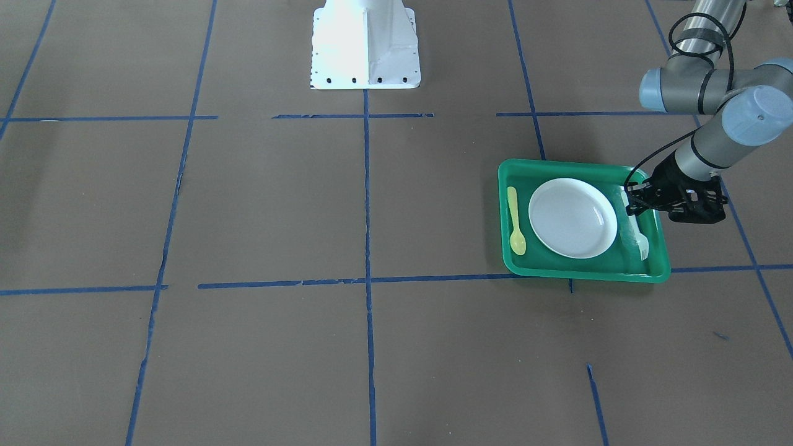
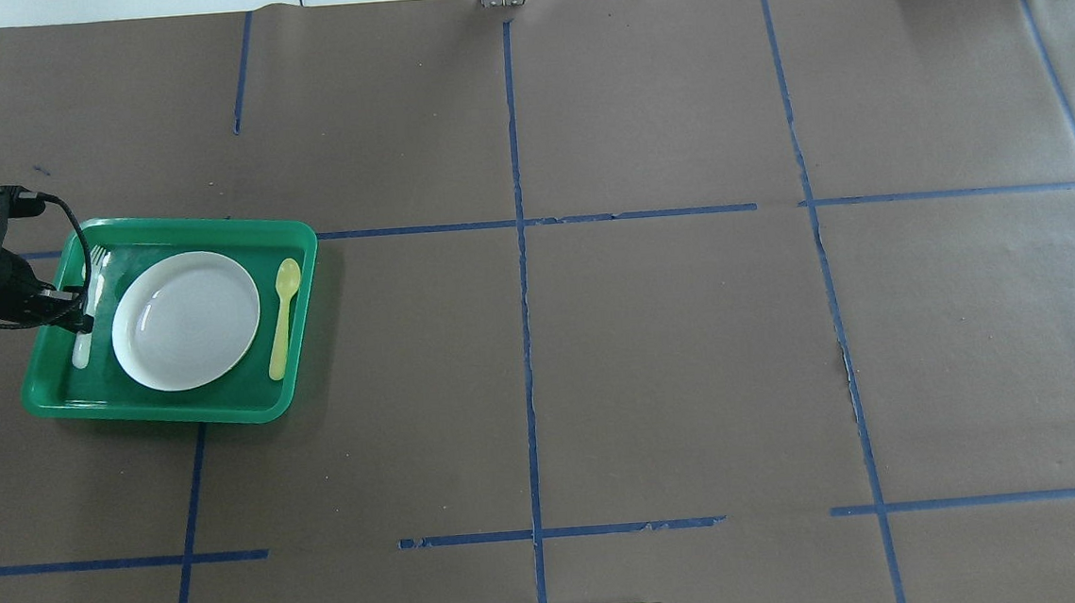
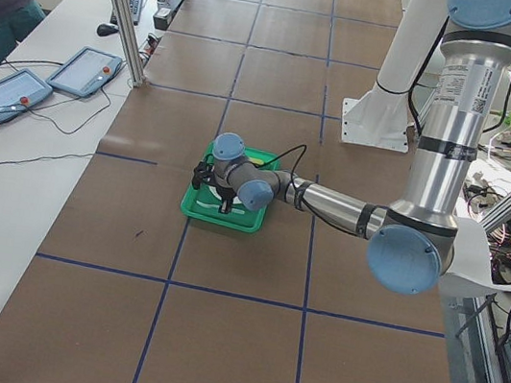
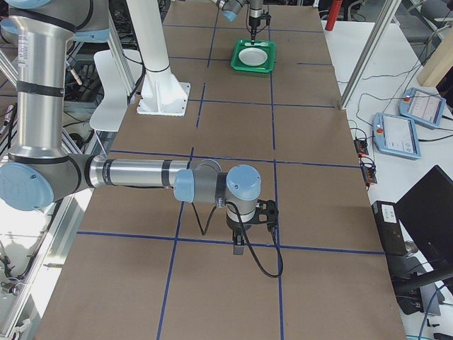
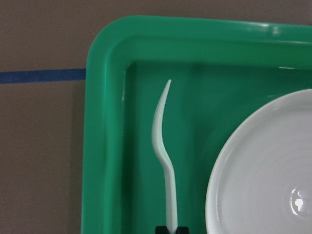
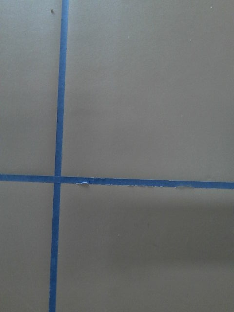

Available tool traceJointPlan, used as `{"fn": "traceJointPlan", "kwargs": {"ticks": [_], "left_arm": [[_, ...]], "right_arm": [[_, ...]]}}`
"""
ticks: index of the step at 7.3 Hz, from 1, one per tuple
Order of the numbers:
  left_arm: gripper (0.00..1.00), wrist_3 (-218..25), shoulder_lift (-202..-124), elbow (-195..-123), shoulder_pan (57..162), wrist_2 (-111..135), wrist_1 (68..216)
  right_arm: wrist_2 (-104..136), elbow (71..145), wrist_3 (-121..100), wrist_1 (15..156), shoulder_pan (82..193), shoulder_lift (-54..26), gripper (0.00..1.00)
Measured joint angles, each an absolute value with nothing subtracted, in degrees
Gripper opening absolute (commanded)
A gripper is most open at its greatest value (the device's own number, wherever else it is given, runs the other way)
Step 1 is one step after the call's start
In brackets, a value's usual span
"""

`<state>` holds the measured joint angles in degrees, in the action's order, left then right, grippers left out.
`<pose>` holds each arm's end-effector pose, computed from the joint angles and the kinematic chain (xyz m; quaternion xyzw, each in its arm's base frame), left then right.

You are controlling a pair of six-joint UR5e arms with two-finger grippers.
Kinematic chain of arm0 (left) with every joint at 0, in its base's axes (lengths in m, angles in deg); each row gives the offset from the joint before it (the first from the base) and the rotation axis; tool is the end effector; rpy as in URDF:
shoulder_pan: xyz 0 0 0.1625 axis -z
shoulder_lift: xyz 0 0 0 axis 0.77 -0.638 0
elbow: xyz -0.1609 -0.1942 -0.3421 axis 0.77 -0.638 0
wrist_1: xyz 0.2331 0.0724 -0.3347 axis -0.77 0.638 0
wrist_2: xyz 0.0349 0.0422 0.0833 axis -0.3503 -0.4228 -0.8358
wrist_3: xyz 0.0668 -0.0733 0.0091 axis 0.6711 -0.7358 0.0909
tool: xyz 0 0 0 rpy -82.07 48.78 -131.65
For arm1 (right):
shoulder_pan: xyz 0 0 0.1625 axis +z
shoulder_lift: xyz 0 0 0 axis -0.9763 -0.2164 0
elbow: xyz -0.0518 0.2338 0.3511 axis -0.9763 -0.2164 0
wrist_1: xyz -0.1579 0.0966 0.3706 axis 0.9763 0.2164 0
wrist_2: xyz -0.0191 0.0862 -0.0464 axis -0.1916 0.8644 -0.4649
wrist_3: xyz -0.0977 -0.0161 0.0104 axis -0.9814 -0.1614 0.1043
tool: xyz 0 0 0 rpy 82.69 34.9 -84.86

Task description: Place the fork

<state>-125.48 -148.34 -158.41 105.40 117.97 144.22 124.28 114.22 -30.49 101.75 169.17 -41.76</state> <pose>0.2570 -0.4944 0.5587 0.0219 0.4144 0.0271 0.9094 0.0805 -0.4323 0.6509 0.0028 -0.3508 -0.0099 0.9364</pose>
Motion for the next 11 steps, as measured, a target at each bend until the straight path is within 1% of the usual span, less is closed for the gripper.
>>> {"fn": "traceJointPlan", "kwargs": {"ticks": [1, 2, 5, 7, 9, 11], "left_arm": [[0.9, -125.4, -148.5, -158.1, 105.4, 118.0, 144.4], [1.0, -125.4, -148.6, -158.1, 105.4, 118.0, 144.5], [1.0, -125.5, -148.0, -160.2, 106.9, 118.3, 144.2], [1.0, -123.9, -146.6, -161.2, 111.7, 118.4, 143.9], [1.0, -112.0, -141.3, -162.5, 120.1, 118.5, 142.4], [1.0, -95.8, -138.1, -164.1, 130.9, 118.6, 132.5]], "right_arm": [[124.3, 114.2, -30.5, 101.7, 169.2, -41.8, 1.0], [124.3, 114.2, -30.5, 101.7, 169.2, -41.8, 1.0], [124.3, 114.2, -30.5, 101.7, 169.2, -41.8, 1.0], [124.3, 114.2, -30.5, 101.7, 169.2, -41.8, 1.0], [124.3, 114.2, -30.5, 101.7, 169.2, -41.8, 1.0], [124.3, 114.2, -30.5, 101.7, 169.2, -41.8, 1.0]]}}
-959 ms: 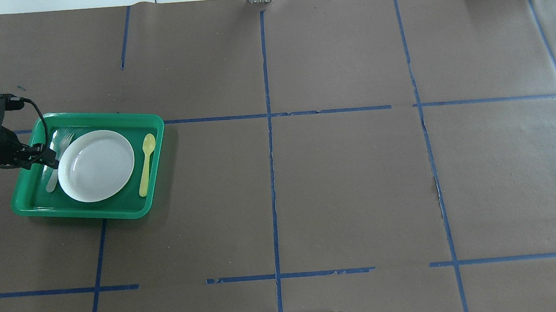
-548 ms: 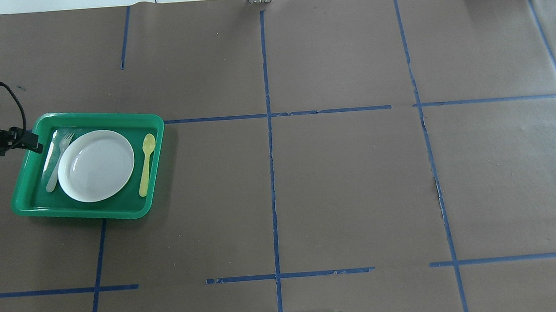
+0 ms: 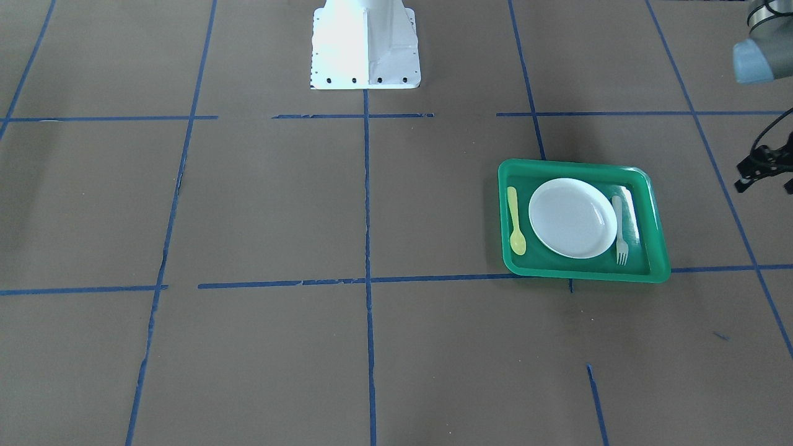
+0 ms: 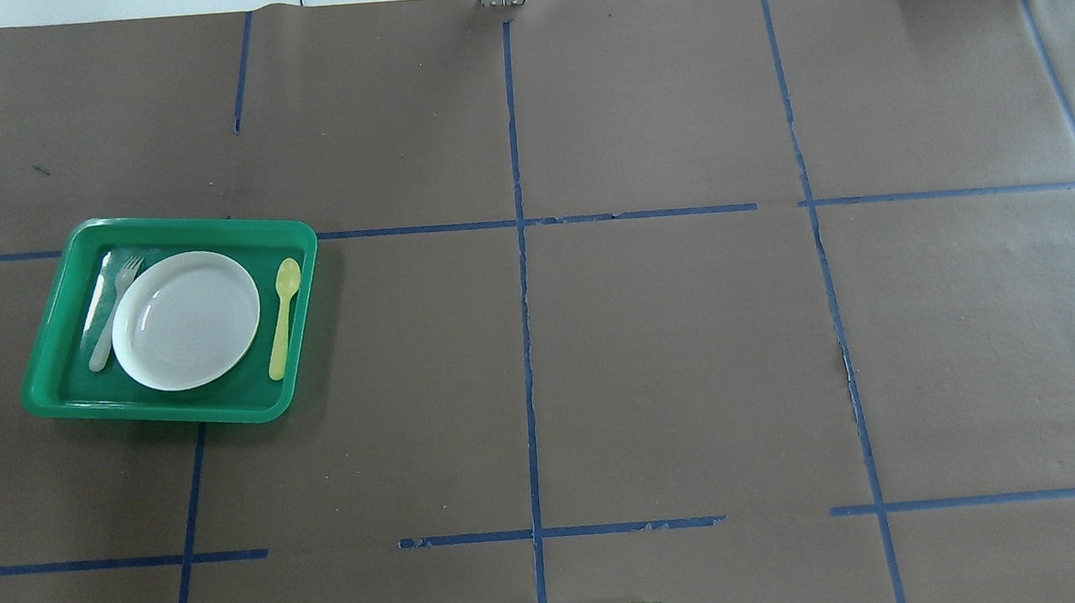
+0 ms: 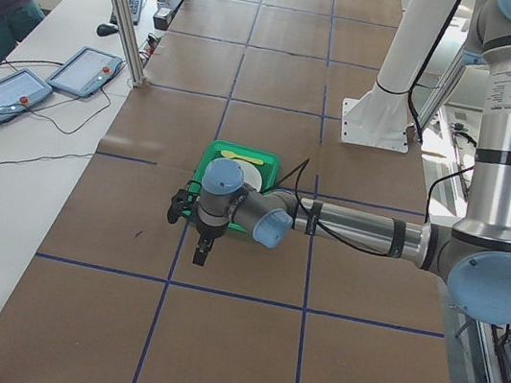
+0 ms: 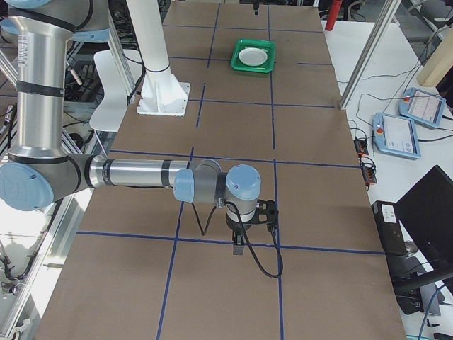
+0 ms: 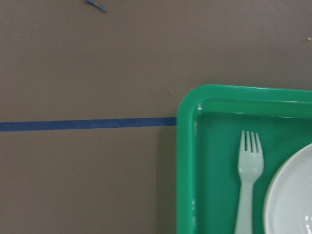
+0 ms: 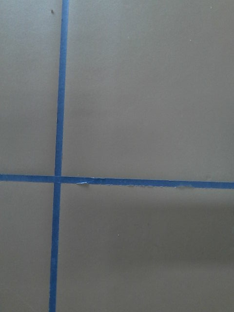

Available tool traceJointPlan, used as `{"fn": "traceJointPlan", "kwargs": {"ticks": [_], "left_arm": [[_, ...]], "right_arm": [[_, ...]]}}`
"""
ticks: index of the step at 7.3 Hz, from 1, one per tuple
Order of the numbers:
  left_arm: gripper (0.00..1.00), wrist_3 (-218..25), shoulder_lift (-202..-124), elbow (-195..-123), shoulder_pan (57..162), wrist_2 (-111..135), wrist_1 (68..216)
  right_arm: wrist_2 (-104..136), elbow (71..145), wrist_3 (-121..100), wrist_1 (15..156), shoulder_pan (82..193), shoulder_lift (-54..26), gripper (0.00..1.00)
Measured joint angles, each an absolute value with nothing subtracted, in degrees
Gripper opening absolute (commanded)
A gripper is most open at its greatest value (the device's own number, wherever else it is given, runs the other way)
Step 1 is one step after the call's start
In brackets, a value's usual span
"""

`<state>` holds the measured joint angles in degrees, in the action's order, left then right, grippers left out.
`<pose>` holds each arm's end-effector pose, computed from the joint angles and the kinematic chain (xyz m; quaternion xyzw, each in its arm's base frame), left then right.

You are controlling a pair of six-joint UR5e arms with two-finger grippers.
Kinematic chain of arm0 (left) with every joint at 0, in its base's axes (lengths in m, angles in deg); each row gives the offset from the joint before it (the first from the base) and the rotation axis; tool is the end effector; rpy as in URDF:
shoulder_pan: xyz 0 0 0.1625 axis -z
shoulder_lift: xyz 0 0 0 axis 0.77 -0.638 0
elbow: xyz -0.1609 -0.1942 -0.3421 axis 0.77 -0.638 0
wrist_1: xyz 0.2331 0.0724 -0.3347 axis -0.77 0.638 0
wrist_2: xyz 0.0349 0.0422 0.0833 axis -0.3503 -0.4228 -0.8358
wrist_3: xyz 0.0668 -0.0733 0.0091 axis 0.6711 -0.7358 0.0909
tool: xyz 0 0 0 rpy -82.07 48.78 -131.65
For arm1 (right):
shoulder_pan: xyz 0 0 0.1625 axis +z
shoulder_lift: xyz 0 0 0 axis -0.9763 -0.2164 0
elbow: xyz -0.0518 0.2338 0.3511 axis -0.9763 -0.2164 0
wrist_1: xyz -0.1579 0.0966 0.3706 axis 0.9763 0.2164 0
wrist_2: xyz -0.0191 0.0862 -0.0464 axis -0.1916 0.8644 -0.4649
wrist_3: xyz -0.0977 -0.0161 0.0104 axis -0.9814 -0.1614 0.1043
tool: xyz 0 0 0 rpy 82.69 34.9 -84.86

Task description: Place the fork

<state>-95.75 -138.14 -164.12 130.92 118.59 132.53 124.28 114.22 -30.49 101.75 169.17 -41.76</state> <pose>0.0064 -0.4762 0.6233 0.0807 0.3458 0.0161 0.9347 0.0805 -0.4323 0.6509 0.0028 -0.3508 -0.0099 0.9364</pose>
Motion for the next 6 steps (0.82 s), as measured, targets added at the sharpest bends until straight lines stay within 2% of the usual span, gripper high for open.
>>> {"fn": "traceJointPlan", "kwargs": {"ticks": [2, 6], "left_arm": [[1.0, -85.6, -137.9, -166.1, 137.7, 118.8, 121.9], [1.0, -82.4, -137.3, -166.1, 139.5, 124.4, 119.8]], "right_arm": [[124.3, 114.2, -30.5, 101.7, 169.2, -41.8, 1.0], [124.3, 114.2, -30.5, 101.7, 169.2, -41.8, 1.0]]}}
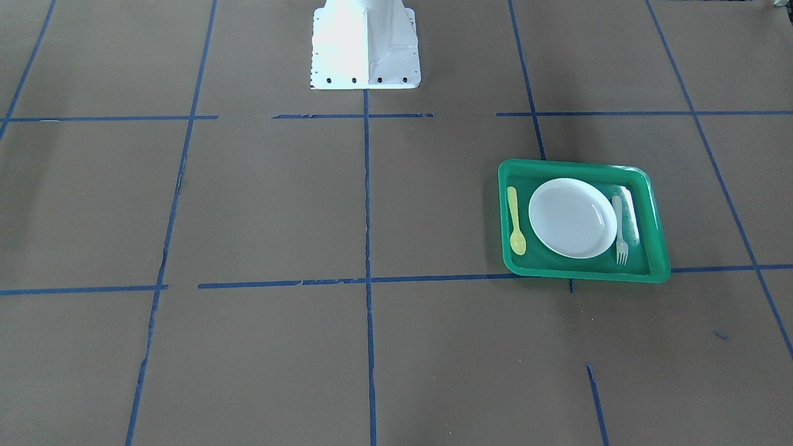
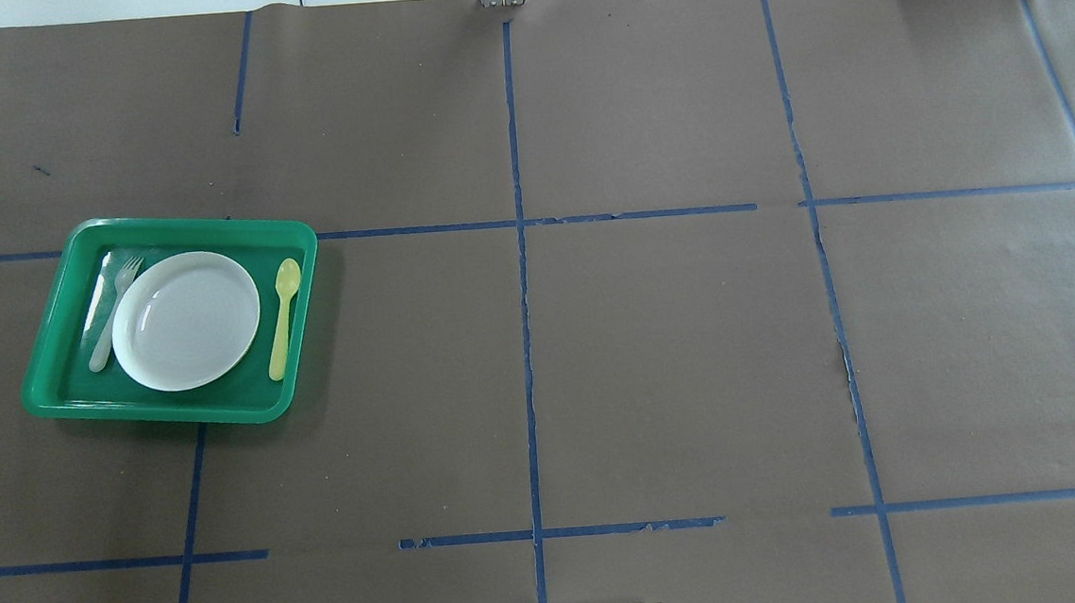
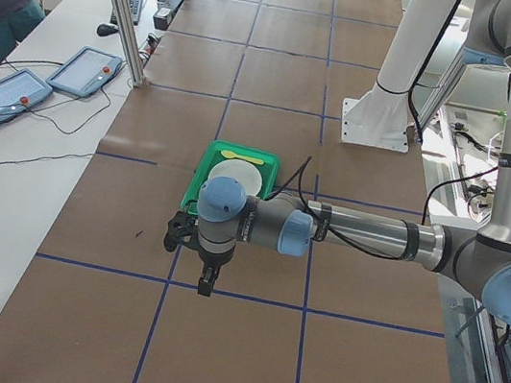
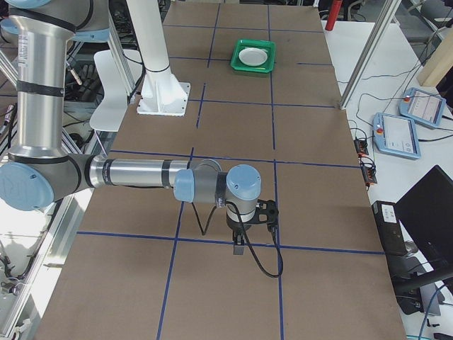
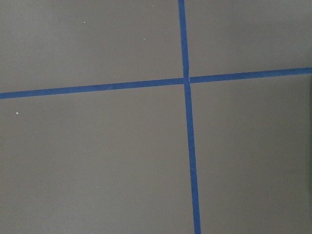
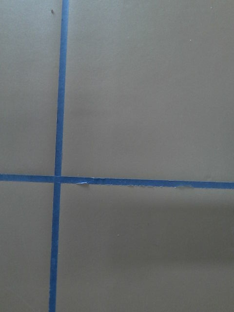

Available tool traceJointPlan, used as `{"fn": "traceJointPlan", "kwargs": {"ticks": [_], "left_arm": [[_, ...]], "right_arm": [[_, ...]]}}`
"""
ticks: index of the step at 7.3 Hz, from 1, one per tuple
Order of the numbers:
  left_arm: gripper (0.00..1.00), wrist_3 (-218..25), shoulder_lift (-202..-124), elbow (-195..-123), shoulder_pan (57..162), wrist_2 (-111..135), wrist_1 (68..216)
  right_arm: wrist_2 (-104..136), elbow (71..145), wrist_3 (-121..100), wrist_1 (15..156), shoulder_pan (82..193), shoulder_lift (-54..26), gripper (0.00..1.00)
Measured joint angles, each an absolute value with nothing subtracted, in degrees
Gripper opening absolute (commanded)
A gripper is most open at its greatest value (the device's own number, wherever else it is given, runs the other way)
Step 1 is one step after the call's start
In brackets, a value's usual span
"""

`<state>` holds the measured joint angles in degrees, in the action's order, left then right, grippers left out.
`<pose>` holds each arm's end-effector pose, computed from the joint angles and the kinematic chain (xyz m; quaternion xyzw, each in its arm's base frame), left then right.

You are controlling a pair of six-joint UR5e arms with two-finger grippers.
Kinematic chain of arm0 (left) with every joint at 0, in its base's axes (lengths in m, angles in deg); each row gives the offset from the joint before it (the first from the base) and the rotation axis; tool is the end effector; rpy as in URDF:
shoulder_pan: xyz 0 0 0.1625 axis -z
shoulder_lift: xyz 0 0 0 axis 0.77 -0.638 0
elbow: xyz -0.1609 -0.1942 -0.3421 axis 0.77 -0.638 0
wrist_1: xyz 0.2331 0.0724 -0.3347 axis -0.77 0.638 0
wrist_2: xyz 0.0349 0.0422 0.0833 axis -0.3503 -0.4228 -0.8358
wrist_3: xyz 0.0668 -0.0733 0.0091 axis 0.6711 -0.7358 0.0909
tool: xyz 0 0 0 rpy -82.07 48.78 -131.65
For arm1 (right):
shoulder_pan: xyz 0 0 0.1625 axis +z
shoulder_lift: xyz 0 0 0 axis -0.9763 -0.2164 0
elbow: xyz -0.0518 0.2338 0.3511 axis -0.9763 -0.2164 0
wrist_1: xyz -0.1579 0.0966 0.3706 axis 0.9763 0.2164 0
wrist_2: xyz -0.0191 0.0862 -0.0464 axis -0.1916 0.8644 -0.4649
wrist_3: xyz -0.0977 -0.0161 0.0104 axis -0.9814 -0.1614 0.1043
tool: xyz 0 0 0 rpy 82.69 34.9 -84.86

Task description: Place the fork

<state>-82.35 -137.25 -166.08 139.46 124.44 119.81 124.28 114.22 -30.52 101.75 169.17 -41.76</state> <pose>-0.0570 -0.4530 0.6318 0.0480 0.3743 0.0254 0.9257 0.0805 -0.4323 0.6509 0.0029 -0.3508 -0.0102 0.9364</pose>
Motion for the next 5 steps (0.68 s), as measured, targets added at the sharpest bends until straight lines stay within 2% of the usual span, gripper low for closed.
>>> {"fn": "traceJointPlan", "kwargs": {"ticks": [5], "left_arm": [[1.0, -82.3, -137.5, -166.6, 139.5, 124.7, 119.9]], "right_arm": [[124.3, 114.2, -30.5, 101.7, 169.2, -41.8, 1.0]]}}
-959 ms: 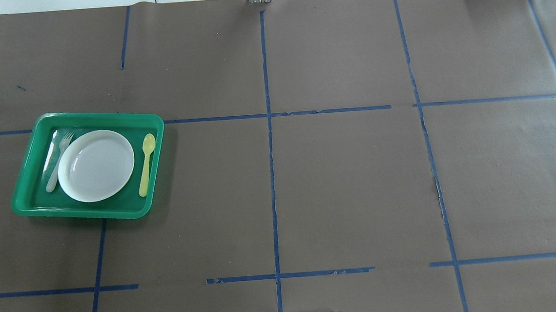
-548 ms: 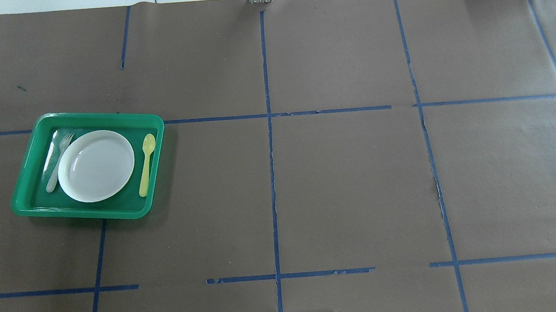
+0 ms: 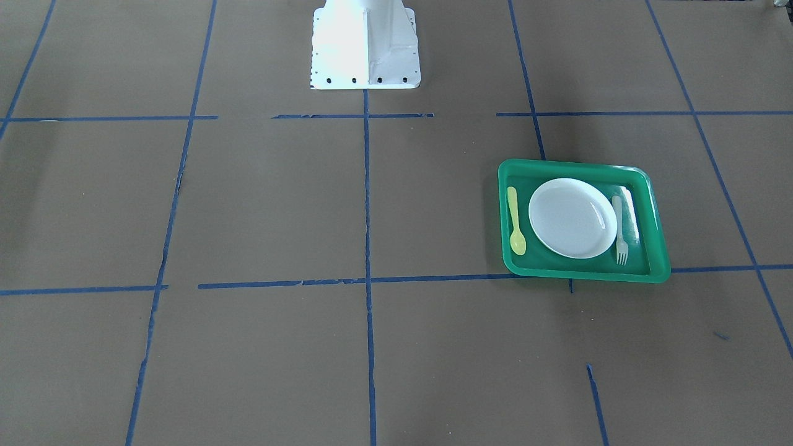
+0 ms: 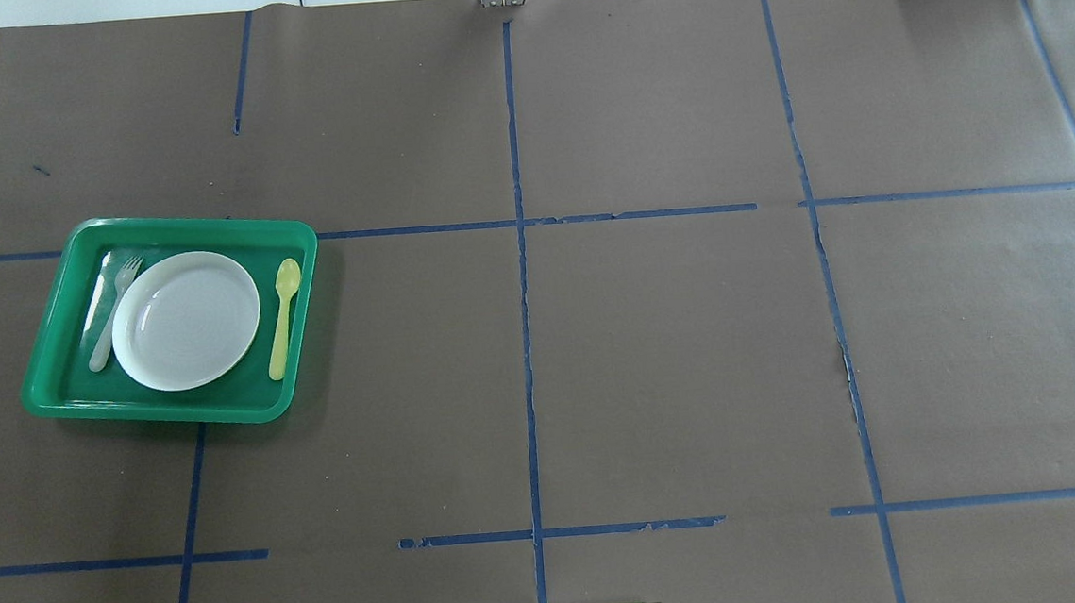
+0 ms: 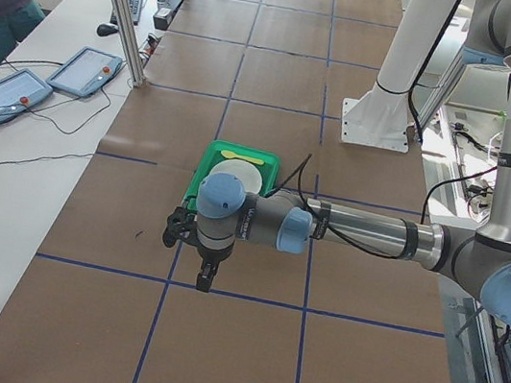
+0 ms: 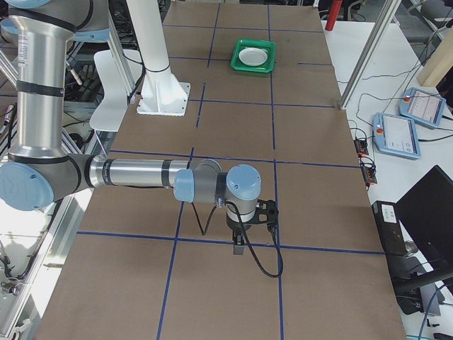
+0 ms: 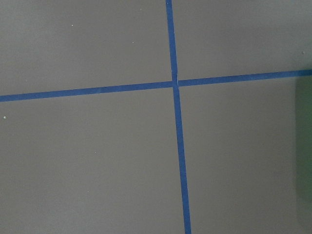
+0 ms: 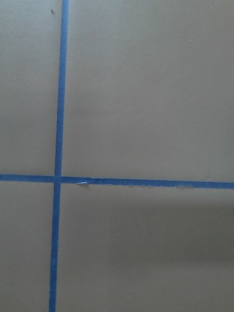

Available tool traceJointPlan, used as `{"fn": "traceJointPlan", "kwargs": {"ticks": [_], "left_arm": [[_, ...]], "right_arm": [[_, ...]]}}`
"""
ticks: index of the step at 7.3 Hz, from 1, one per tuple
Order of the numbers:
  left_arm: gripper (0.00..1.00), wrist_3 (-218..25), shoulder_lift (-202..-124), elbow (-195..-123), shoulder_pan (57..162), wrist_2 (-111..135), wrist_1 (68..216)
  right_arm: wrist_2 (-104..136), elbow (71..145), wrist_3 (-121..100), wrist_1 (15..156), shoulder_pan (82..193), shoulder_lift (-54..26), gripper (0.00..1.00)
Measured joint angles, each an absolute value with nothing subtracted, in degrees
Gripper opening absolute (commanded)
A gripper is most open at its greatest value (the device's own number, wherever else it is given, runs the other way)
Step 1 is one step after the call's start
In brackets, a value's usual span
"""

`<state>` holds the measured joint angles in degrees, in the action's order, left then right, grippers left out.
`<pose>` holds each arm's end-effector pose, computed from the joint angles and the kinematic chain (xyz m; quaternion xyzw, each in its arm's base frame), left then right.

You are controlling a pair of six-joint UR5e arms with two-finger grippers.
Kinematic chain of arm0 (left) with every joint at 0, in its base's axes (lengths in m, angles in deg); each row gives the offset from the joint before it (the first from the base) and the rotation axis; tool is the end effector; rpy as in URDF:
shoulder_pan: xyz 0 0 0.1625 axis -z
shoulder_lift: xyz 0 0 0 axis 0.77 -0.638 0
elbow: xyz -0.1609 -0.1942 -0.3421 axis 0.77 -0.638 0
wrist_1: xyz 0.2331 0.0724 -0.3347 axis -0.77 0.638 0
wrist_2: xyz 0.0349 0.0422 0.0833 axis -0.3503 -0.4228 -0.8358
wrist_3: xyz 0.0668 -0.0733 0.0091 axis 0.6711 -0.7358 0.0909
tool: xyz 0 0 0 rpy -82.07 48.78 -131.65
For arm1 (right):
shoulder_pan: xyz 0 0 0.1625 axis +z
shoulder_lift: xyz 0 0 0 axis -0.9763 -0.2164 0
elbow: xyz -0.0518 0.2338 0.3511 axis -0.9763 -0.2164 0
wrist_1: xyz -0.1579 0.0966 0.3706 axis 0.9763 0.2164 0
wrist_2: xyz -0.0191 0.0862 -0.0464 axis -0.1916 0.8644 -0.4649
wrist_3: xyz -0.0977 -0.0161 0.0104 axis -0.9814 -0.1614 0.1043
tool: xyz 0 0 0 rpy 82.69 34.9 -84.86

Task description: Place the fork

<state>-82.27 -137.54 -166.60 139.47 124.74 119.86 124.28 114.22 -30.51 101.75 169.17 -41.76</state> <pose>-0.0567 -0.4558 0.6245 0.0551 0.3766 0.0289 0.9243 0.0805 -0.4323 0.6509 0.0028 -0.3508 -0.0101 0.9364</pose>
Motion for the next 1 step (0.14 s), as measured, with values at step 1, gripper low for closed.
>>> {"fn": "traceJointPlan", "kwargs": {"ticks": [1], "left_arm": [[1.0, -82.3, -137.6, -166.7, 139.5, 124.8, 119.9]], "right_arm": [[124.3, 114.2, -30.5, 101.7, 169.2, -41.8, 1.0]]}}
